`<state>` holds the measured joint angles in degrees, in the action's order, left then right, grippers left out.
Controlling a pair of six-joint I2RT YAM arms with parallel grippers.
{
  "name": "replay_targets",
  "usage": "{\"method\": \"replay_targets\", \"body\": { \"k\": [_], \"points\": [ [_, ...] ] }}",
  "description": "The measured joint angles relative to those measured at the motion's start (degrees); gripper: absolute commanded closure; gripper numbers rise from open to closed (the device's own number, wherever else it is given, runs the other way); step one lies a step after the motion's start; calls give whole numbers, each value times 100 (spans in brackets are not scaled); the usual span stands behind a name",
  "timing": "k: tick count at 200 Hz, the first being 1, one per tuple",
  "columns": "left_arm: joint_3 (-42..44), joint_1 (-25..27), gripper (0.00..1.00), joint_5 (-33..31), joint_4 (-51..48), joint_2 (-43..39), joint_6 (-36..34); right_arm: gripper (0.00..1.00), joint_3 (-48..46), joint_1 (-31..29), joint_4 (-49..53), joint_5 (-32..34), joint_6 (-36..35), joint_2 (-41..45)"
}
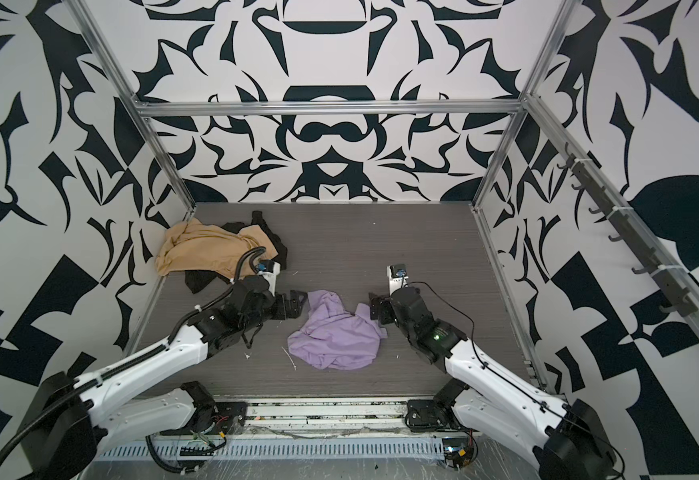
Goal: Pick out a specific cloth from the pile
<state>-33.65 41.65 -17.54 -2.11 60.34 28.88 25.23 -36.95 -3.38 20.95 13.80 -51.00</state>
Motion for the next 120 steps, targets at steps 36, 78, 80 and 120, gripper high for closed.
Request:
{"method": "replay_targets", "body": {
  "k": [36, 78, 80, 120],
  "points": [
    [1547, -1137, 0, -1351, 2540, 431, -826, 12, -1316, 1043, -3530, 688, -2197, -1821],
    [1353, -1685, 0, -1110, 2763, 581, -1574, 3, -1554, 1486, -5184, 973, -3040, -2660],
    [1296, -1683, 0, -1110, 2734, 551, -1609, 2, -1547, 1486, -5134, 962, -3047, -2559],
    [1093, -2232, 0, -675, 3477, 391, -2739, 0, -1357, 2636, -5322, -101, -2253, -2184]
  ]
}}
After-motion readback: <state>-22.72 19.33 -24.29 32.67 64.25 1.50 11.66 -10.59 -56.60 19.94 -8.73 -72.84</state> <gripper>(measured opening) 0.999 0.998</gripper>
